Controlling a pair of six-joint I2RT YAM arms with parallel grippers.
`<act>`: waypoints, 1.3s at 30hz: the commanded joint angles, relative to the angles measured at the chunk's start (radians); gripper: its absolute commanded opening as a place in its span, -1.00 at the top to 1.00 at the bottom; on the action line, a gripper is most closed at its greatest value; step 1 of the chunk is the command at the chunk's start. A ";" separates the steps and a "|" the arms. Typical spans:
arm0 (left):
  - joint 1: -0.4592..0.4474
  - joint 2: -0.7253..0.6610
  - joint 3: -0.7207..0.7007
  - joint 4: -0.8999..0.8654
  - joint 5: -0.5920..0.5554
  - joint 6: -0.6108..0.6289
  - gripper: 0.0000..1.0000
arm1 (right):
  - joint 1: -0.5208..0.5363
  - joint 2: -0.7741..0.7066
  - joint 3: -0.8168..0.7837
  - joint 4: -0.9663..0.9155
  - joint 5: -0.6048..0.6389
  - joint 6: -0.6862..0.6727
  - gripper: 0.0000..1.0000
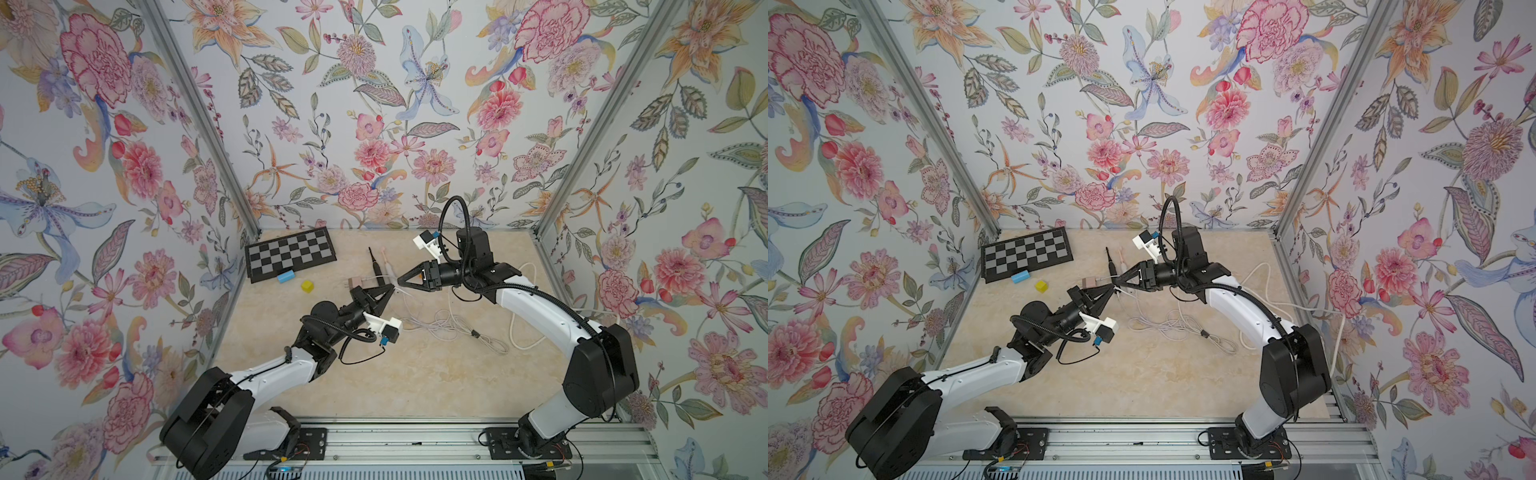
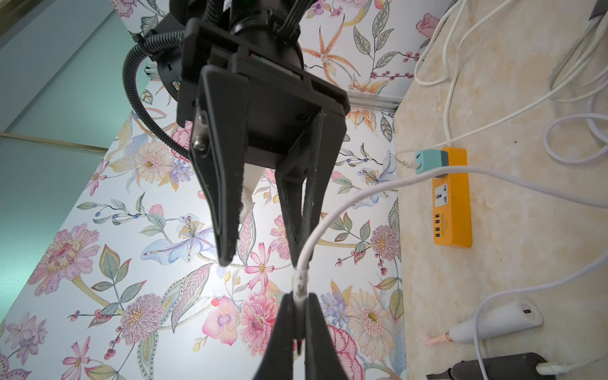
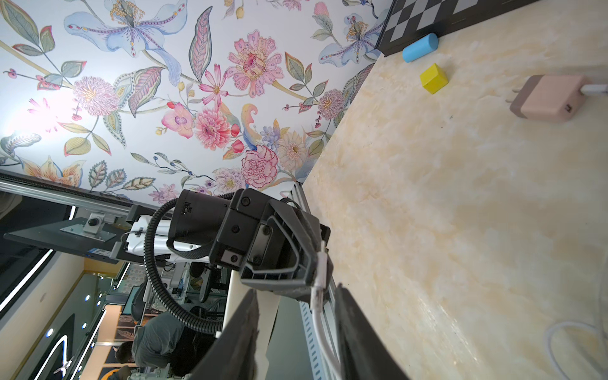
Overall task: Charge the electric toothbrush
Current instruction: Pick up the charging cable from the center of the board.
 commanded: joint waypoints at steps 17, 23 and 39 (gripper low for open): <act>-0.005 0.045 0.048 0.103 0.006 -0.027 1.00 | 0.015 0.003 -0.017 0.028 -0.055 -0.023 0.78; -0.005 0.042 0.053 0.112 0.004 -0.071 0.91 | 0.012 -0.009 -0.009 0.028 -0.024 -0.037 1.00; 0.118 -0.147 0.176 -0.435 0.020 -1.789 -0.25 | -0.050 -0.068 -0.010 0.028 0.216 -0.100 1.00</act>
